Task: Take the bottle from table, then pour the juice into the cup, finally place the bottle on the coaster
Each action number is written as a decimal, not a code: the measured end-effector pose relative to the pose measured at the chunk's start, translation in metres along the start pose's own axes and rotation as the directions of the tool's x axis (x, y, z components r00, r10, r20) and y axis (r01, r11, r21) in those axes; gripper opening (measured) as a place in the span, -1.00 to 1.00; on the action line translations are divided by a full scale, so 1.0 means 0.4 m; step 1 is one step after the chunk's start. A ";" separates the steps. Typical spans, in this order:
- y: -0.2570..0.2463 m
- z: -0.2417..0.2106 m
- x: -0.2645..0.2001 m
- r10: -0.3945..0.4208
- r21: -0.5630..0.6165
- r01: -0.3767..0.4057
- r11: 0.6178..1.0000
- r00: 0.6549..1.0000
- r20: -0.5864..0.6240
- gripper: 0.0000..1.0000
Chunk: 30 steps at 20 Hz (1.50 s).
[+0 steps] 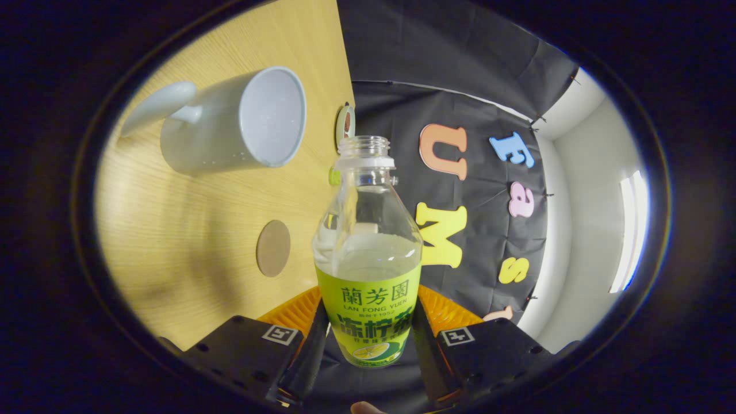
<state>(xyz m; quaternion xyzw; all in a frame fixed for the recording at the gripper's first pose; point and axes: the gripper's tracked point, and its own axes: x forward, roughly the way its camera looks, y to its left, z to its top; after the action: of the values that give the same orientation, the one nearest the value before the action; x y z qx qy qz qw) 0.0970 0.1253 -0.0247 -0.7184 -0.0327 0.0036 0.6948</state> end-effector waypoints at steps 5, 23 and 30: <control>-0.030 0.004 0.006 -0.024 -0.079 0.025 0.997 1.000 0.016 0.51; -0.066 0.002 0.020 -0.047 -0.144 0.049 0.988 0.999 0.017 0.51; -0.088 -0.002 0.021 -0.067 -0.163 0.068 0.984 0.998 0.014 0.51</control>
<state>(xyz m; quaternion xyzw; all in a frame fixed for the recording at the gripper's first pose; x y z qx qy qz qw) 0.1040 0.1260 0.0108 -0.7713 -0.0601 -0.0197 0.6333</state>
